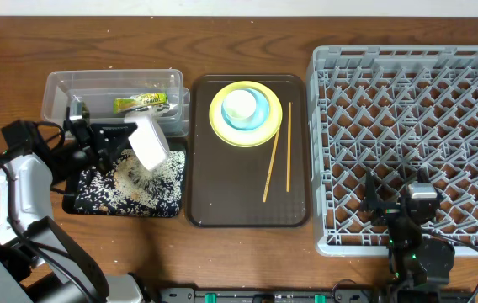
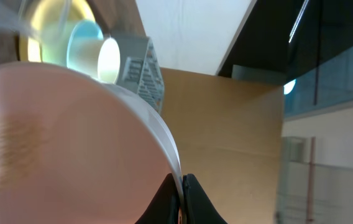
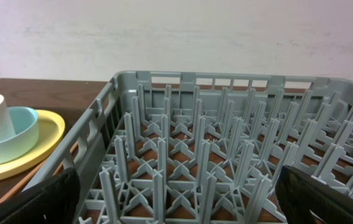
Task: Sort waste into correct bins and load items into the dishwasher rack
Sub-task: 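Tilt the bowl with the left gripper to pour rice onto the black tray, then carry the empty bowl right and set it on the brown tray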
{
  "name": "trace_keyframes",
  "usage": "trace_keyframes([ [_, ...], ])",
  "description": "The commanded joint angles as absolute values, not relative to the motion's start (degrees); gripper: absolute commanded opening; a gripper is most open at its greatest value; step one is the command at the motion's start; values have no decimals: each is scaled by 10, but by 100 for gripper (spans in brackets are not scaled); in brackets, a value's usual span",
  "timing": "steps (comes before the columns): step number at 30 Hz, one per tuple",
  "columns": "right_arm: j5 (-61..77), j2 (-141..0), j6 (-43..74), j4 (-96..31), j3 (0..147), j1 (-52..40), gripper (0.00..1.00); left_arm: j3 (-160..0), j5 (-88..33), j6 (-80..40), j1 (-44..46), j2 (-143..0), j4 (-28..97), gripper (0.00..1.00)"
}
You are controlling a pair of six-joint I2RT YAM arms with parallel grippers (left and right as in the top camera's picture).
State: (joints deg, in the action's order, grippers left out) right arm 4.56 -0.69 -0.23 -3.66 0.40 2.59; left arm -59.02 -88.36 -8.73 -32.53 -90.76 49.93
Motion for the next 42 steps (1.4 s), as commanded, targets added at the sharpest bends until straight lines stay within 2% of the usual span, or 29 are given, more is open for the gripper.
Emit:
trace_keyframes([
  [1,50,-3,4,-39,3,31,99,-599,-901,-70,-329,-902,500,6],
  [4,50,-3,4,-39,3,31,99,-599,-901,-84,-333,-902,452,6],
  [11,50,-3,3,-39,3,31,99,-599,-901,-93,-331,-895,517,7],
  [14,50,-3,4,-39,3,31,99,-599,-901,-62,-332,-889,489,6],
  [17,50,-3,4,-39,3,31,99,-599,-901,-95,-328,-888,523,6],
  [20,50,-3,4,-39,3,31,99,-599,-901,-62,-323,-886,492,6],
  [23,50,-3,4,-39,3,31,99,-599,-901,-76,-316,-886,525,6],
  [25,50,-3,4,-39,3,31,99,-599,-897,-35,-299,-886,529,6],
  [30,50,-3,4,-39,3,31,99,-599,-771,-23,-226,-886,576,6],
  [34,50,-3,3,-39,3,31,99,-599,-713,-23,-135,-886,580,6],
  [38,50,-3,4,-39,3,31,99,-599,-667,-25,-34,-886,553,6],
  [42,50,-3,4,-39,3,31,99,-599,-575,-91,54,-886,507,6],
])
